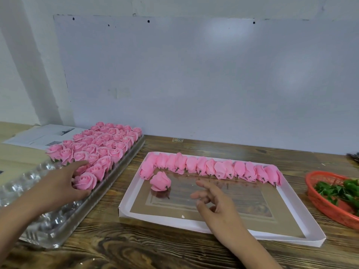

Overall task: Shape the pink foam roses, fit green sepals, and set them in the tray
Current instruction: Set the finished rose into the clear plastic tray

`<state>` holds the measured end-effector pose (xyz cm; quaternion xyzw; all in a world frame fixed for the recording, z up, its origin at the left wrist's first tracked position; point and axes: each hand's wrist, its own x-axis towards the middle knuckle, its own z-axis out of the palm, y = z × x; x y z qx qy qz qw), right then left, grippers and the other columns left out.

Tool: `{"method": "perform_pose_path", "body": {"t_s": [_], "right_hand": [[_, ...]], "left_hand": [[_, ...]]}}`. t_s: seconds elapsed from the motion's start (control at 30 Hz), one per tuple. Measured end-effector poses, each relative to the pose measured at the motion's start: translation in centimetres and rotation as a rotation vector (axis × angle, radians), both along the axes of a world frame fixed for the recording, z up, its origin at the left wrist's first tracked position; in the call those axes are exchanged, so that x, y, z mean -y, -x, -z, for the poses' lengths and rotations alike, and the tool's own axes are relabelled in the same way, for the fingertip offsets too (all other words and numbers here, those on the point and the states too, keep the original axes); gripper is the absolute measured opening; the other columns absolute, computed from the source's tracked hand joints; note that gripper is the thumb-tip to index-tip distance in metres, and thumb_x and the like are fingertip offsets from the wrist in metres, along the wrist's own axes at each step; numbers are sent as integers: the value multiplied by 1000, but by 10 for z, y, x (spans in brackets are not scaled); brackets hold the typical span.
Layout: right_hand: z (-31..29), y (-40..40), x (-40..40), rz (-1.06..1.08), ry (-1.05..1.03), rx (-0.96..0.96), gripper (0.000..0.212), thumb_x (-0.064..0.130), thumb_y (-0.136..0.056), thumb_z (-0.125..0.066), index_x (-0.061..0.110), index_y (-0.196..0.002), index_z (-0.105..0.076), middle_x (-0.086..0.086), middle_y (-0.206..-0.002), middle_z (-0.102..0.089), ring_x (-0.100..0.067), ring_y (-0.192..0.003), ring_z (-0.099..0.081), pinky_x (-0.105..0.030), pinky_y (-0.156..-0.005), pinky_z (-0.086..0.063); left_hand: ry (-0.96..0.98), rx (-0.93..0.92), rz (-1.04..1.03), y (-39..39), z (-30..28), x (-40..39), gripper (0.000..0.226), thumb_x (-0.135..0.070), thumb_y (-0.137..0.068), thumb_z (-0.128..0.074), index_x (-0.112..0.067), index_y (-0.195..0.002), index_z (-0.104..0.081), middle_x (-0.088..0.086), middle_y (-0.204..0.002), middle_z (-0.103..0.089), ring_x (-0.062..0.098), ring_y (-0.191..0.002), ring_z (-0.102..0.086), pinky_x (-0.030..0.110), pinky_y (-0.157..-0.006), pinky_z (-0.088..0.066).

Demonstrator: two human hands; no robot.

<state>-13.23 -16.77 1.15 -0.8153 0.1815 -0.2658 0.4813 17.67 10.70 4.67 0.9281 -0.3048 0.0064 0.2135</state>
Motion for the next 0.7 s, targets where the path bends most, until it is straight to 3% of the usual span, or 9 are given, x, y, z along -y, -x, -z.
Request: {"method": "perform_pose_path", "body": {"t_s": [0.07, 0.2, 0.37, 0.5, 0.6, 0.7], "right_hand": [[0, 0, 0, 0, 3, -8, 45, 5, -93, -58, 37, -124, -52, 23, -102, -68, -6, -89, -62, -17, -76, -45], [-1, 0, -1, 0, 1, -17, 45, 5, -93, -58, 37, -124, -52, 24, -101, -68, -6, -89, -62, -16, -75, -45], [-2, 1, -1, -3, -3, -22, 44, 6, -94, -57, 38, -124, -51, 24, -102, -68, -4, -92, -62, -16, -76, -45], [-2, 1, -1, 1, 3, -14, 45, 6, -93, -57, 40, -123, -51, 24, -101, -68, -5, -89, -62, -15, -75, -44], [-2, 1, 0, -3, 7, -16, 46, 7, -94, -57, 42, -123, -51, 24, -102, -68, -5, -88, -62, -14, -75, -44], [-2, 0, 0, 0, 10, -11, 46, 7, -94, -57, 42, -123, -51, 24, -102, -68, -5, -89, -62, -14, -75, -45]], "left_hand": [[19, -8, 1, 0, 0, -1, 93, -28, -66, -91, -34, -146, -44, 6, -118, -69, 11, -72, -68, 26, -60, -55], [37, 5, 8, 1, 0, -2, 87, -26, -69, -89, -32, -144, -47, -4, -93, -67, 15, -75, -67, 27, -64, -54], [-14, -23, 25, -2, 1, 2, 87, -19, -71, -87, -33, -145, -45, 5, -92, -71, 29, -80, -70, 40, -72, -57], [-50, -51, 34, -4, -4, 2, 90, -17, -71, -85, -36, -147, -41, 10, -127, -67, 20, -73, -73, 33, -68, -60], [-57, -60, 46, -3, -4, 1, 92, -23, -71, -86, -37, -149, -39, -5, -107, -66, 7, -76, -69, 24, -66, -55], [-17, -56, 29, -1, -3, -1, 89, -27, -71, -87, -35, -148, -42, -9, -99, -62, 4, -79, -65, 20, -64, -50]]}}
